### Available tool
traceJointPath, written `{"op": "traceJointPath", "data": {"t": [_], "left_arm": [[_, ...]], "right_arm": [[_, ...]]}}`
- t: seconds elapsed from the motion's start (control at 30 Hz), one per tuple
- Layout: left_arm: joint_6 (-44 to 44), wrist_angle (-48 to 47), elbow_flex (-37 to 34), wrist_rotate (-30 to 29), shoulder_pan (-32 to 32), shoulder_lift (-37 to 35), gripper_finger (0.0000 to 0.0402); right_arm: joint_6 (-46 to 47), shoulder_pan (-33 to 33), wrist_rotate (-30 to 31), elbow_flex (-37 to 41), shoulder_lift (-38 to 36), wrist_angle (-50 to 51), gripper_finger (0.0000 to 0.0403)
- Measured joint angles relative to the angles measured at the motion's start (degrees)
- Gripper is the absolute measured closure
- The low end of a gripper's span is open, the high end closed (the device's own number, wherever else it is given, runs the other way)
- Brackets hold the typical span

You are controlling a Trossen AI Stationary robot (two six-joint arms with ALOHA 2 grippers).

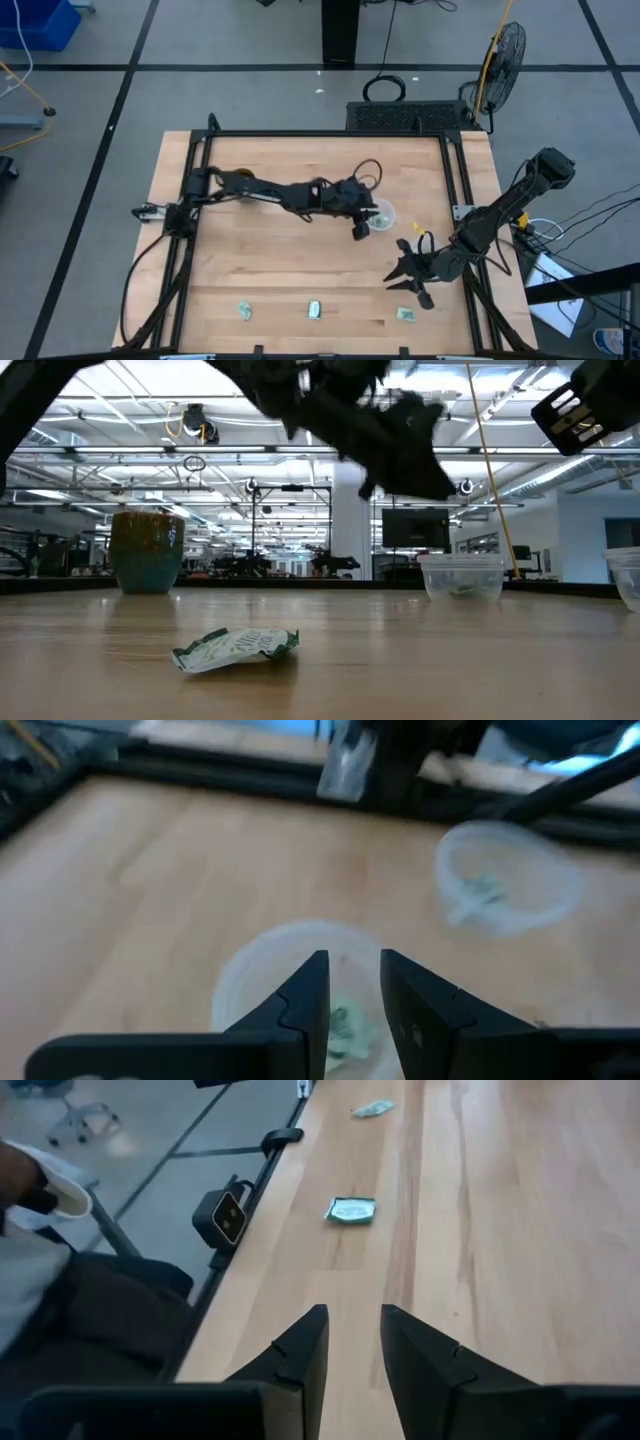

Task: Pick and place items into bin
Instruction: Put the white stevia packet into the bottom transparent bin

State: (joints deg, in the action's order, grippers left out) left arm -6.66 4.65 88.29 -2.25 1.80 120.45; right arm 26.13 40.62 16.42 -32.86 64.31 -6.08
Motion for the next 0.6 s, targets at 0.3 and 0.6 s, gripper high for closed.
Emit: {"op": "traceJointPath", "data": {"t": [0.3, 0.6], "left_arm": [[0.1, -18.8, 0.1, 2.0, -1.0, -19.2, 0.0304], [-2.1, -40.4, 0.1, 0.8, -5.6, -31.8, 0.0305]], "right_arm": [[0.8, -0.1, 4.3, 0.0, 0.0, 0.2, 0.0314], [0.6, -0.4, 9.8, -0.3, 1.0, -0.2, 0.0314]]}}
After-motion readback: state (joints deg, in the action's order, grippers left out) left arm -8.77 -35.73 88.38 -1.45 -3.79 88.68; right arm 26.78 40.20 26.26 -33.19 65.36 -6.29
